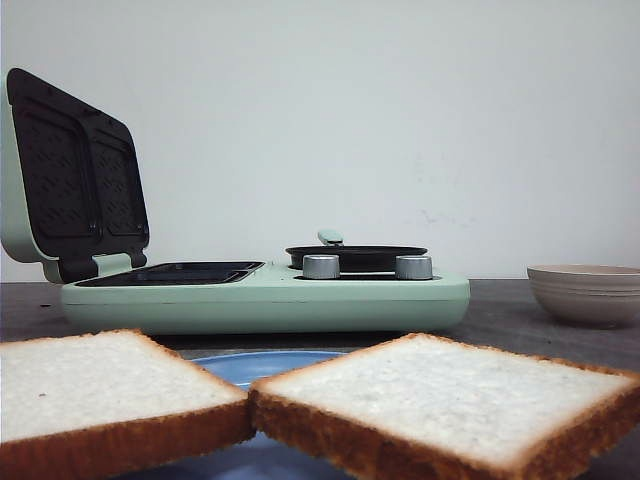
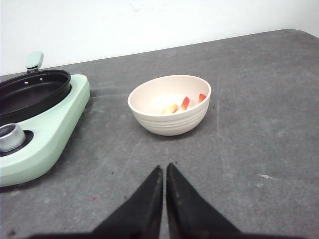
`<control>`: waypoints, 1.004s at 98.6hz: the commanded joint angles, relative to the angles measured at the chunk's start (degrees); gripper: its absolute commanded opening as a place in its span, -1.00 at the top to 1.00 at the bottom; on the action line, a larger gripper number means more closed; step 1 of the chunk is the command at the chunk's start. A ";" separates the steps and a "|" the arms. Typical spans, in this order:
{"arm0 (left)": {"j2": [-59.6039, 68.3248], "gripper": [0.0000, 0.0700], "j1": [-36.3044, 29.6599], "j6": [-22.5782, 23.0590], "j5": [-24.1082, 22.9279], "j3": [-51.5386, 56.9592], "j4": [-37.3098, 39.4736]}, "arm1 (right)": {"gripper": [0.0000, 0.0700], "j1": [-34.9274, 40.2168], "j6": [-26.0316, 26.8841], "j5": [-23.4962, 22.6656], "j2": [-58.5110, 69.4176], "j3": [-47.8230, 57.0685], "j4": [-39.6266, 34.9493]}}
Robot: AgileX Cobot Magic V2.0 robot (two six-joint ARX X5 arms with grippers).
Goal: Make breakfast with bread and shrimp
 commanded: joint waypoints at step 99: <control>-0.11 0.95 -0.13 -7.32 0.04 -1.03 -0.22 | 1.00 -0.09 0.37 0.33 -0.04 -0.26 4.85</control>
